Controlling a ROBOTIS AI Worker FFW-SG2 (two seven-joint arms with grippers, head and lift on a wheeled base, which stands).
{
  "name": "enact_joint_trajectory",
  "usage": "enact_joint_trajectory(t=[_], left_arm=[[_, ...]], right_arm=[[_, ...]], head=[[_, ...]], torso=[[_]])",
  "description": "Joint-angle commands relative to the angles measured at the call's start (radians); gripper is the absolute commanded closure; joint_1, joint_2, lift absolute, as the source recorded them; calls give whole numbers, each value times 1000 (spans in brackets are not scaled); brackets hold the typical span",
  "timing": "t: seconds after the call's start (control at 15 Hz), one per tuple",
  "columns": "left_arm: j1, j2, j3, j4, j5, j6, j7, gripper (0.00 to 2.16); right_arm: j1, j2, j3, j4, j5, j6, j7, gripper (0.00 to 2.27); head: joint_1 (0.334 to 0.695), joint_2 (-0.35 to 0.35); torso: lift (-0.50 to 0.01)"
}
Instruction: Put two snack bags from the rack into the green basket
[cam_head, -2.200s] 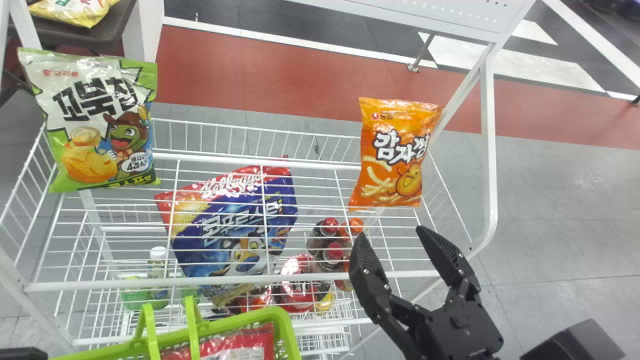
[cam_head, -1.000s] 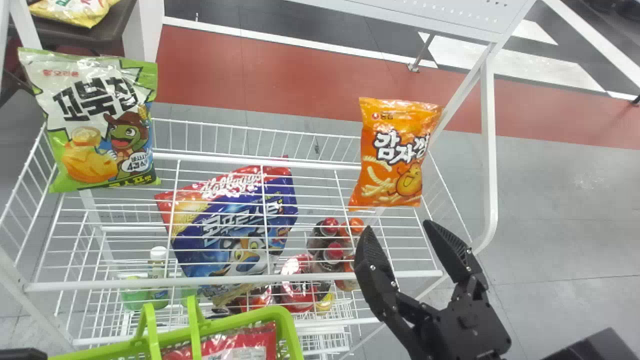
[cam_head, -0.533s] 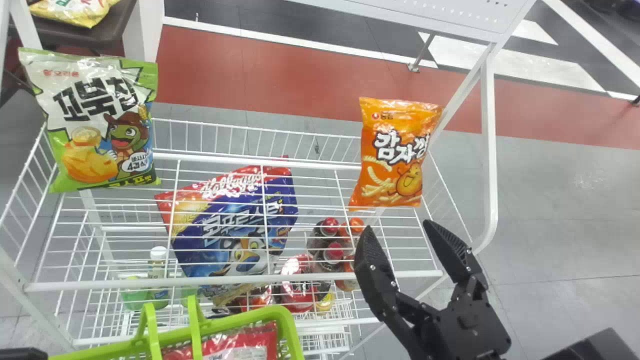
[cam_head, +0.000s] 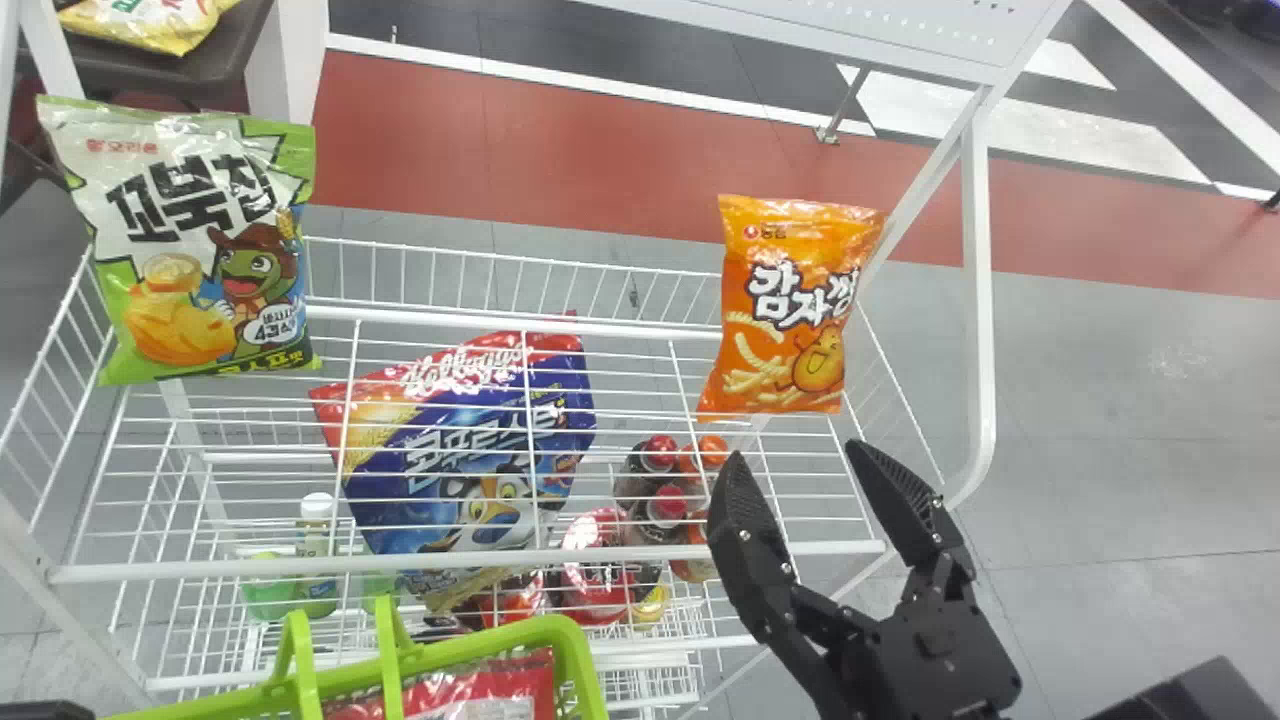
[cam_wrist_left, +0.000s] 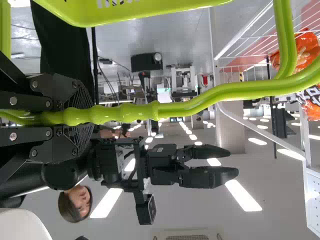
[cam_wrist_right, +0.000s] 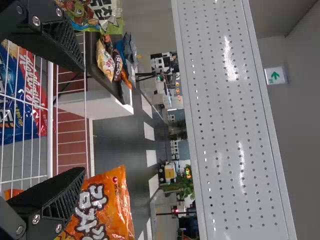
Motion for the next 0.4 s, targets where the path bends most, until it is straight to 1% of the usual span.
enact_joint_trajectory(t=[0.0, 0.33], left_arm=[[2, 1, 1, 0, 0, 1, 0, 1187], [2, 1, -1, -2, 0, 1, 0, 1187]], right_arm=[[0, 0, 0, 0, 0, 0, 0, 117], [0, 0, 2, 0, -3, 0, 0, 117]], head=[[695, -350], [695, -350]], torso=[[-2], [-2]])
